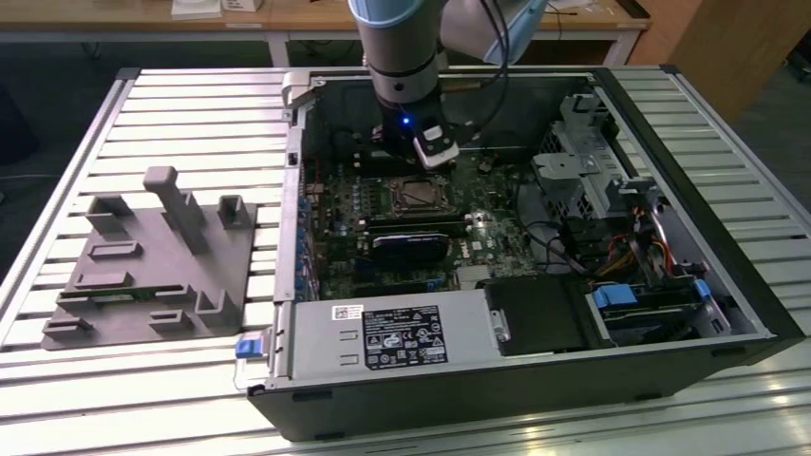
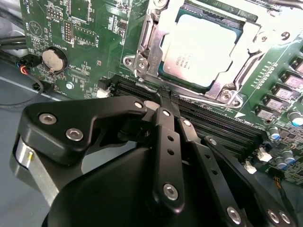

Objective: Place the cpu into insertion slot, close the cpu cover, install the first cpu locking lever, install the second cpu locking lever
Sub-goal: 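Install the first cpu locking lever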

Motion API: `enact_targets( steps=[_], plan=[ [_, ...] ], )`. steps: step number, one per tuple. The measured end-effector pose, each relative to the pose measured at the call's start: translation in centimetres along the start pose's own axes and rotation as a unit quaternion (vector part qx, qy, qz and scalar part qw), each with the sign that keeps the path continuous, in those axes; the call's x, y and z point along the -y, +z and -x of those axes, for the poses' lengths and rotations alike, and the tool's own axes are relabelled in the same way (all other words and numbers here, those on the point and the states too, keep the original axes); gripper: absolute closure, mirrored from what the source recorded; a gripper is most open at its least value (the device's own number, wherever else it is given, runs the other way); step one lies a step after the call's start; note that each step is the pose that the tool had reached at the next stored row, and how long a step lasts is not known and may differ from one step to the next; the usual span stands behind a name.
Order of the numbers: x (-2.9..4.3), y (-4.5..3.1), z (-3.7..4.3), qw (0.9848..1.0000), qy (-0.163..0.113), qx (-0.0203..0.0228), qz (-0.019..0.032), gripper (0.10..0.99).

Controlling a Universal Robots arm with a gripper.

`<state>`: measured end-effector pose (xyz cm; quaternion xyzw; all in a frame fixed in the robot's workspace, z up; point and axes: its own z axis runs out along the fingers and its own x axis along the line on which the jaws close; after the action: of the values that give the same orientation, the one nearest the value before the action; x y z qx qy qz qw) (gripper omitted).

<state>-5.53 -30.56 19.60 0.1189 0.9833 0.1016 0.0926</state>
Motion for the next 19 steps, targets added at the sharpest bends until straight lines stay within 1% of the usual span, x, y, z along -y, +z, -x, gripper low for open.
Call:
enact_targets(
  steps=[10, 11, 15, 19],
  plan=[
    [0.15, 0.31, -0.04, 1.0000, 0.002, 0.0030, -0.0001, 0.980],
    [0.17, 0.39, -0.03, 1.0000, 0.002, 0.0031, 0.0005, 0.980],
    [0.29, 0.54, 0.01, 1.0000, 0.003, 0.0027, 0.0005, 0.980],
    [0.26, 0.61, 0.14, 1.0000, 0.003, 0.0025, 0.0009, 0.980]
  ],
)
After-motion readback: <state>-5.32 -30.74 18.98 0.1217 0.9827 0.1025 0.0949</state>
